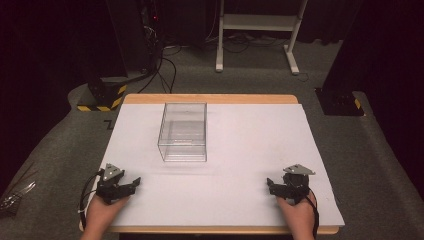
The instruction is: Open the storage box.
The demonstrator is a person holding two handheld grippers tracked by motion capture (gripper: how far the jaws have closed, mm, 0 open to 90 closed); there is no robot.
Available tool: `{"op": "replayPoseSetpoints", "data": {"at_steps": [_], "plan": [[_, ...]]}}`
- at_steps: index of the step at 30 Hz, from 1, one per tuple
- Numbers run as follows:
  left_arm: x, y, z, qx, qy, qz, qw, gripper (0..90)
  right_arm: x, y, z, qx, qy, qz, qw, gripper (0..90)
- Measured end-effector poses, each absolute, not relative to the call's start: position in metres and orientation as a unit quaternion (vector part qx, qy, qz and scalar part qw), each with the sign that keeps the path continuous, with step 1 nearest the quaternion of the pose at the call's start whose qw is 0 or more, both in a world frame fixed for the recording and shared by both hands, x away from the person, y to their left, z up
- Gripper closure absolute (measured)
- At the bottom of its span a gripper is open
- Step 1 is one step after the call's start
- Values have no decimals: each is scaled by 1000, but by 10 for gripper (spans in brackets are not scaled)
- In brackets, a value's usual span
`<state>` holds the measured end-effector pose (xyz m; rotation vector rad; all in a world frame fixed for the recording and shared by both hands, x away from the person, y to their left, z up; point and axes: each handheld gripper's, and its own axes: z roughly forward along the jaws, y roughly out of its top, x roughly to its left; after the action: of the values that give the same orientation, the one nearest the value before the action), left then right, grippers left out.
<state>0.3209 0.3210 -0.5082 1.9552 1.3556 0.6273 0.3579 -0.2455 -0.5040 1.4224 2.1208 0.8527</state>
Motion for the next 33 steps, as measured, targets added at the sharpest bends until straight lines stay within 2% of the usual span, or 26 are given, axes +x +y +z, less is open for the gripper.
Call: {"op": "replayPoseSetpoints", "data": {"at_steps": [14, 20, 26, 33], "plan": [[321, 320, -508, 749, 521, 241, 332, 284, 358, -246, -504, 515, 768, 310, 221, 114], [319, 318, -507, 753, 512, 244, 332, 347, 358, -246, -504, 515, 768, 311, 222, 114], [320, 318, -505, 753, 519, 235, 329, 347, 358, -246, -504, 515, 767, 311, 222, 115], [321, 313, -501, 755, 511, 210, 353, 355, 358, -245, -504, 515, 767, 311, 223, 115]]}}
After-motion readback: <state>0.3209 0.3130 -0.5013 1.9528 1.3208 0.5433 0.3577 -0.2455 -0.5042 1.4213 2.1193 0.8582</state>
